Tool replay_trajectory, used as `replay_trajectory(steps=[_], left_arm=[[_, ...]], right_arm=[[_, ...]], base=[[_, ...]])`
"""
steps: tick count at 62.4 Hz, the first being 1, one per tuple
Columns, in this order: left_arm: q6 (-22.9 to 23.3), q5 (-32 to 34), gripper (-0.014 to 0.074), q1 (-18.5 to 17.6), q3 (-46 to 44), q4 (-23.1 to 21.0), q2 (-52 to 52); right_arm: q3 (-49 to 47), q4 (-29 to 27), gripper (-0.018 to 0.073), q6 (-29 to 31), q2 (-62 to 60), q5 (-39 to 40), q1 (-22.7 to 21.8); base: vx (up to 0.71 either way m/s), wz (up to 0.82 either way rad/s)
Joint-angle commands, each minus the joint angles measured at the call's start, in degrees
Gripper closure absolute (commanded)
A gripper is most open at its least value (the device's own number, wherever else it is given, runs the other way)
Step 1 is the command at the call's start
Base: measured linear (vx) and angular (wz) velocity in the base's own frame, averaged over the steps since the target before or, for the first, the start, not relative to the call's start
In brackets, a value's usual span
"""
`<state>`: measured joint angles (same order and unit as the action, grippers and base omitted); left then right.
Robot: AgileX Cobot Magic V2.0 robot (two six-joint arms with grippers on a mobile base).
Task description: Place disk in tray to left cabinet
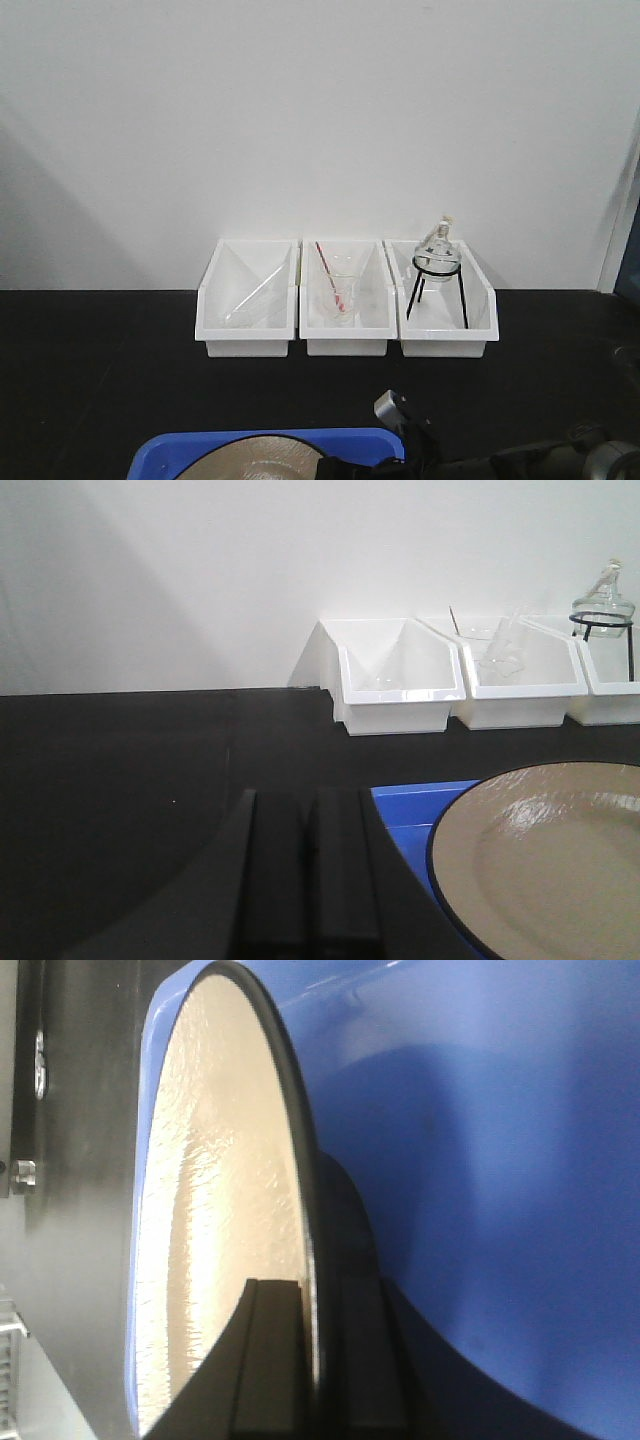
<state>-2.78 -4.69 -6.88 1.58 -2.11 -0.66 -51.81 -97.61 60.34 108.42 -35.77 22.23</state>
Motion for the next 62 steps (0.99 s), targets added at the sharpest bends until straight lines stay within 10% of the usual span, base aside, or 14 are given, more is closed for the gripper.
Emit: replay_trajectory(steps=[1,25,62], left_arm=[[0.59,4.69,0.0600,0.09,0.76,-0.08,-0.30],[0.59,4.69,0.0600,0.09,0.76,-0.08,-0.30],[0.59,4.69,0.0600,0.09,0.76,-0.08,-0.30]], right_arm=[[-1.76,-4.76,0.0496,4.09,-2.51,-1.14,-0.08],[-1.76,-2.58,0.0204,13.60,-3.39,10.65,-0.50],[-1.62,-1.32,0.0190,33.43,-23.46,40.20,-0.50]], base=[[0.00,0.00],[0.00,0.00],[0.00,0.00]])
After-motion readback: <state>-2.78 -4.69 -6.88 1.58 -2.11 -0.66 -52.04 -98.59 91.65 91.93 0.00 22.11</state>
